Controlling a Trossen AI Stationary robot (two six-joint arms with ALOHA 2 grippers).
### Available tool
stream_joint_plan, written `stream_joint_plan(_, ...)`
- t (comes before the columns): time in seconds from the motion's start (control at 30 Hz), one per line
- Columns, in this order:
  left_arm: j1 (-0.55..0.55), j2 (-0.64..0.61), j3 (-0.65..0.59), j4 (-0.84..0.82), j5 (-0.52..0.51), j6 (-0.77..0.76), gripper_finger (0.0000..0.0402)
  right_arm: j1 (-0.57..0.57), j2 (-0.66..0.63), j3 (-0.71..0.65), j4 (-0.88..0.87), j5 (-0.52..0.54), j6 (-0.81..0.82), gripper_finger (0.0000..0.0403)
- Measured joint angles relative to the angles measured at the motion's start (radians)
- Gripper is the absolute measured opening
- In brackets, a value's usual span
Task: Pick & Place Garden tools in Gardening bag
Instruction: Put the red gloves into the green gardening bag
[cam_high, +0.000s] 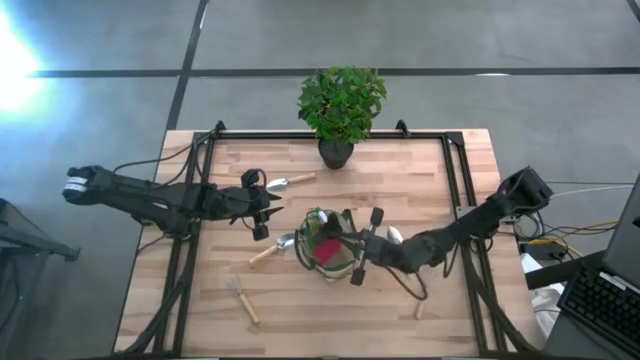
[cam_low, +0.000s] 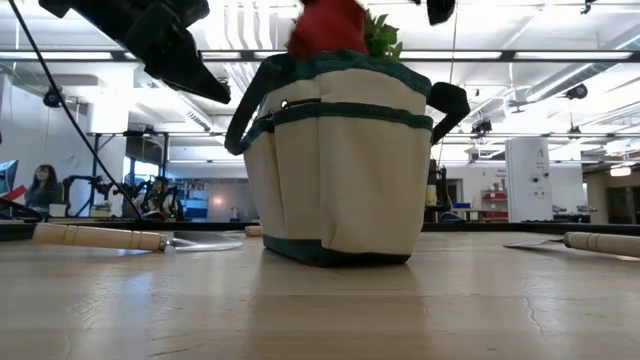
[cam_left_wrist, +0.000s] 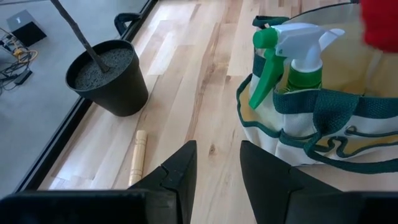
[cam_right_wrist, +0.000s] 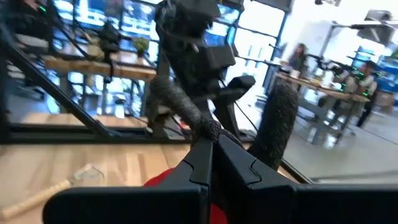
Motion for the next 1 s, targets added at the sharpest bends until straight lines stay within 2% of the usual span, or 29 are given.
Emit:
stream_joint_plan(0.5,0.000,0.000,0.000,0.000,0.000,0.002,0.0126,0.003,0.063,-0.003,-0.014,0.053,0.071,0.0008)
stream_joint_plan(0.8,0.000,0.000,0.000,0.000,0.000,0.002,0.0126,0.007,0.062,-0.003,-0.181,0.099,0.152,0.0008)
stream_joint_plan(1.0,0.000,0.000,0.000,0.000,0.000,0.002,0.0126,0.026,0.062,0.000,-0.195,0.078,0.168,0.0008)
